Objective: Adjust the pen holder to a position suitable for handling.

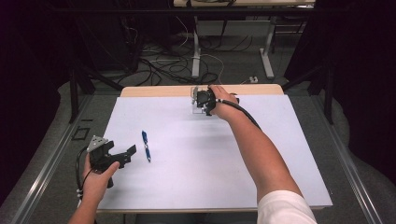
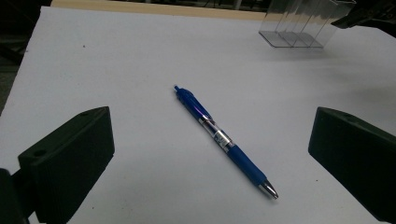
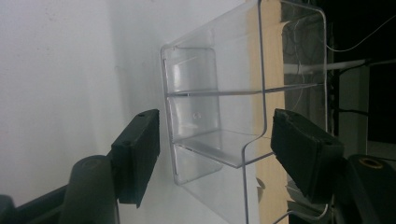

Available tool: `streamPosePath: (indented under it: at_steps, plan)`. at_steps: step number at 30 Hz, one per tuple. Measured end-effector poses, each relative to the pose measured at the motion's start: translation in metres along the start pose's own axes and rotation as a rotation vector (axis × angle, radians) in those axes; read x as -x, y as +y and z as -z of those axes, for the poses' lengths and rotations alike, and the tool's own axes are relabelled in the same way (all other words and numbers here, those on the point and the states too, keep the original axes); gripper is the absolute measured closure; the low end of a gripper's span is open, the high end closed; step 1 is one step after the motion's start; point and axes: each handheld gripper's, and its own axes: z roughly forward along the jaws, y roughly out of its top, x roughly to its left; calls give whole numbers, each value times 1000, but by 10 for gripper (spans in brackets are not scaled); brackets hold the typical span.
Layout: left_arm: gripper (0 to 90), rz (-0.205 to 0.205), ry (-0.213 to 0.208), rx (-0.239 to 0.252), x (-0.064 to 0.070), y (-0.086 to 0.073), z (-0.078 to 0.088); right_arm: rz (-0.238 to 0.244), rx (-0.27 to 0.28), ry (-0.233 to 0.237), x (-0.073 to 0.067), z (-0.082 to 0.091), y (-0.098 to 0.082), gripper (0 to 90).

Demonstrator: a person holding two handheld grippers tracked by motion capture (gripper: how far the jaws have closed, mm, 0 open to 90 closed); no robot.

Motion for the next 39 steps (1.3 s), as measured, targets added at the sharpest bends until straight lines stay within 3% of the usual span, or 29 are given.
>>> streamPosePath:
  at_steps: [3,5,6,12,18,19,23,24,30,35,37,39]
  plan:
    - [1,9,1,1,0,0,0,-12,-15,19,-2,-1,-1,369]
    - [2,5,2,-3,-1,0,1,-2,22,1,-3,-4,-2,375]
    - [1,5,2,-3,-1,0,1,7,-19,18,-2,-1,0,378]
    - [2,17,3,6,-1,0,1,-16,3,12,-1,-1,-1,447]
    - [2,11,2,-1,-1,0,2,-37,-3,23,0,4,-1,568]
    - [2,11,2,-1,-1,0,2,-26,21,18,1,3,-2,585]
    - [2,16,-1,4,1,0,1,-35,8,32,1,7,-1,673]
    - [2,16,-1,4,1,0,1,-33,-19,47,2,9,0,692]
    - [3,16,0,0,0,0,1,-34,-14,63,2,11,0,845]
    - [3,13,-1,-2,1,0,1,-14,-13,70,1,12,1,858]
    - [3,13,-2,-2,1,0,1,-16,16,53,-2,10,1,861]
    - [3,12,-2,-2,1,0,1,2,-24,66,-2,13,2,863]
